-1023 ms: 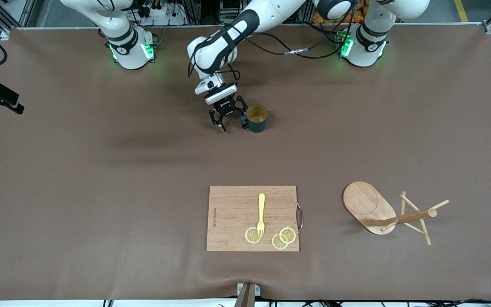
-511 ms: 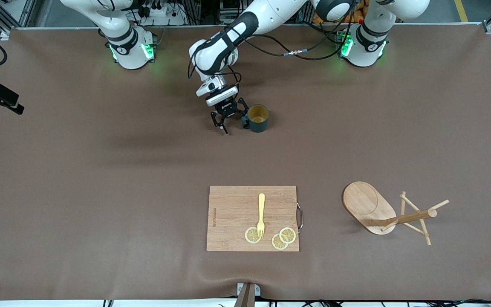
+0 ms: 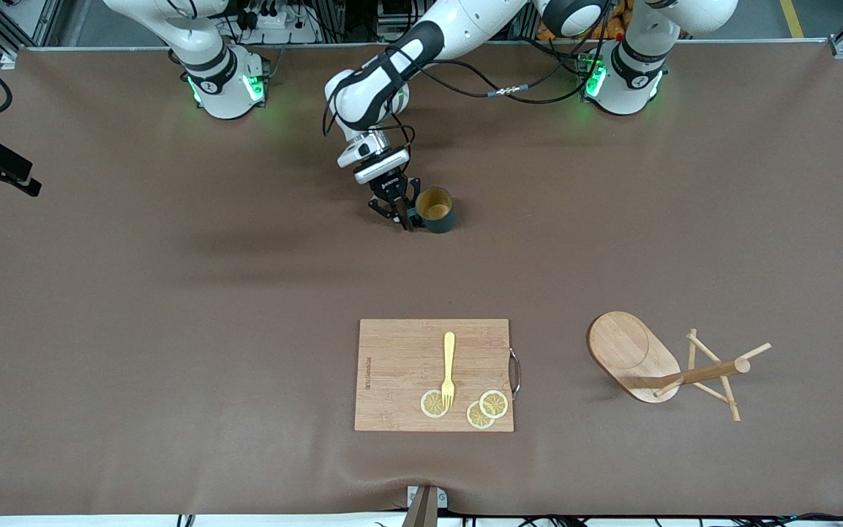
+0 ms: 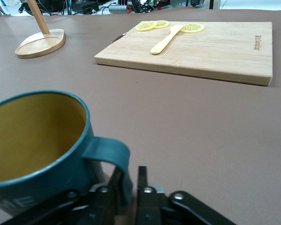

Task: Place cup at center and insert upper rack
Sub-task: 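Lift the mug with the left gripper and carry it toward the stand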

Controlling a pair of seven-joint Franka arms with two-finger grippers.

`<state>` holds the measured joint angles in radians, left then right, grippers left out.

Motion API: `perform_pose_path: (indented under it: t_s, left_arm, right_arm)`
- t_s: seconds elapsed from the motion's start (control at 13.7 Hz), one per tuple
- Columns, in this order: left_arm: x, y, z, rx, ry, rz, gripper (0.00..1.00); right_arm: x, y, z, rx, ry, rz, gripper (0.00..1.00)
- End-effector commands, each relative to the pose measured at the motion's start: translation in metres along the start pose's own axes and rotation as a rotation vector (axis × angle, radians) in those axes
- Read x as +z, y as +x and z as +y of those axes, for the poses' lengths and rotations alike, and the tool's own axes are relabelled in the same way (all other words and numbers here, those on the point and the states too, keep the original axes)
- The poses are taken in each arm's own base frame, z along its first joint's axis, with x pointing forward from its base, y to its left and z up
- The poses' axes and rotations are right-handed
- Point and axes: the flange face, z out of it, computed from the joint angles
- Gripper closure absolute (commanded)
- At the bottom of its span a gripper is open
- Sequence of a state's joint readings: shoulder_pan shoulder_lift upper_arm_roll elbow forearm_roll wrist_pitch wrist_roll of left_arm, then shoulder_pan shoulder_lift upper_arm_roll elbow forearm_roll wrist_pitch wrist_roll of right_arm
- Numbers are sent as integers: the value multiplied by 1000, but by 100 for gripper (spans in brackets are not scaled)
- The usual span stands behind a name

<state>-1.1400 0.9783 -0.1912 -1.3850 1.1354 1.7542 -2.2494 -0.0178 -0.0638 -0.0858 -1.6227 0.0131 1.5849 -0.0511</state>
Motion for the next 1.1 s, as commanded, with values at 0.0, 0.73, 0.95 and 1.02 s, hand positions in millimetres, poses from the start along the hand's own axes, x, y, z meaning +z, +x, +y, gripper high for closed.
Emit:
perform_pose_path:
  t_s: [0.0,0.73,0.95,1.02]
  left_arm:
    - [-5,7,4,-28,-7,25,100]
    - [12,163,13,-246,54,-125,100]
    - [17,240,5,-288,61,-239,100]
    - [17,266,0,-304,57,-270,100]
  right_arm:
    - [-1,0,4,1,-17,-5,0]
    - [-1,0,4,1,-17,-4,0]
    - [-1,0,4,1,-17,-5,0]
    - [-1,0,4,1,-17,-5,0]
